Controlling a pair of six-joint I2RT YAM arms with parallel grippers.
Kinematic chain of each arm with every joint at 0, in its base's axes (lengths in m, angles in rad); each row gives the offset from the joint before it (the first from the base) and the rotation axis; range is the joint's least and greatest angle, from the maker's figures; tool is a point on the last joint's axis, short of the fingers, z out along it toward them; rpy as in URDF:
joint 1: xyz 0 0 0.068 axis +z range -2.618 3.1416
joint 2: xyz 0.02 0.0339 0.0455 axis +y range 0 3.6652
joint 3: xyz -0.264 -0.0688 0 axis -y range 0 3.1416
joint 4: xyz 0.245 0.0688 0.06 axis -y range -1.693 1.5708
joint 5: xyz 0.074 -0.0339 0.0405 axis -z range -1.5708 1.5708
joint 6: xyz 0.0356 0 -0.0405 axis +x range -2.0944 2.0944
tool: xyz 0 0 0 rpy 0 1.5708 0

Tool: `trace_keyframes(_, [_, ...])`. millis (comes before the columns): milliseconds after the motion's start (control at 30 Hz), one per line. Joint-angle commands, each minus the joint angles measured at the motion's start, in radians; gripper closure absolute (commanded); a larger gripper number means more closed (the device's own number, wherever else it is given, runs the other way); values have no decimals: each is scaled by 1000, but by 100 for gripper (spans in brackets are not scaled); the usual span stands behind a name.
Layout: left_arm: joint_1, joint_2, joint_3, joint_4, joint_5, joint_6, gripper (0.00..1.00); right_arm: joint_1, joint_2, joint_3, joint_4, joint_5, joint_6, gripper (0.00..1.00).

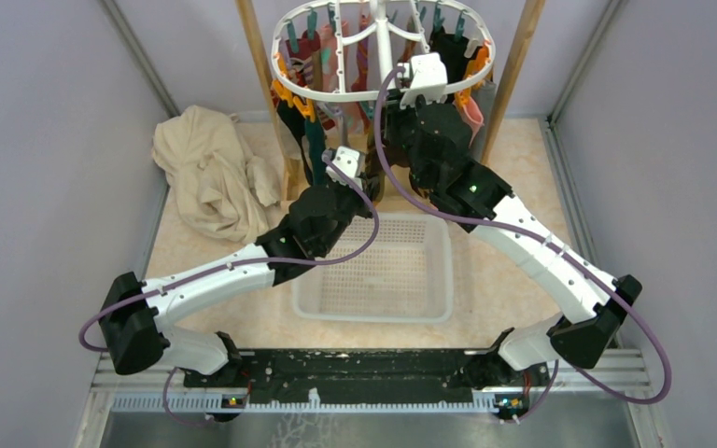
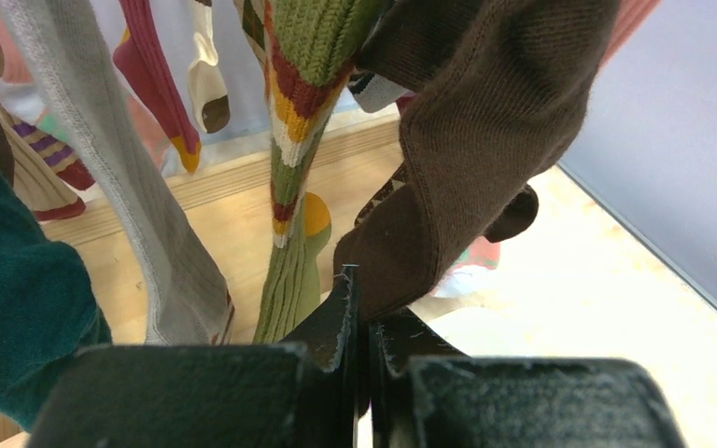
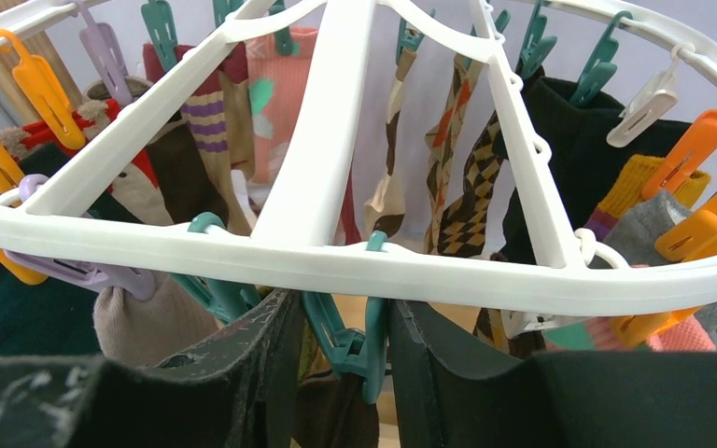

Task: Remove the socks clipped to the hanger
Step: Remove the sock from the hanger.

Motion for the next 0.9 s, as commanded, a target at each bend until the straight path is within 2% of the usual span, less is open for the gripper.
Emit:
trace_keyframes(0, [-8, 6, 24, 3, 5, -10, 96, 1, -3, 58, 43, 4, -3, 67])
trace_keyframes(167, [-7, 5, 24, 3, 3, -9, 96, 2, -3, 63, 41, -6, 1, 79])
trace_keyframes(200, [-8, 4, 24, 2, 3, -10, 96, 2, -4, 64, 39, -8, 3, 83])
trace_keyframes(267, [-8, 4, 24, 0, 3, -11, 96, 1, -3, 65, 37, -14, 5, 98])
trace_keyframes(500, [-8, -6, 6, -6, -13, -18, 96, 0, -13, 73, 29, -56, 24, 100])
trace_keyframes(533, [-8, -9, 1, -6, -14, -21, 96, 1, -10, 83, 16, -65, 26, 97])
trace_keyframes(600, [-8, -13, -8, -5, -15, -24, 96, 1, 2, 110, -14, -75, 26, 73])
trace_keyframes(700, [-7, -18, -11, -6, -16, -26, 96, 0, 9, 120, -27, -71, 55, 52])
trace_keyframes(867, [-8, -27, -12, -10, -14, -28, 96, 0, 30, 150, -65, -35, 68, 48])
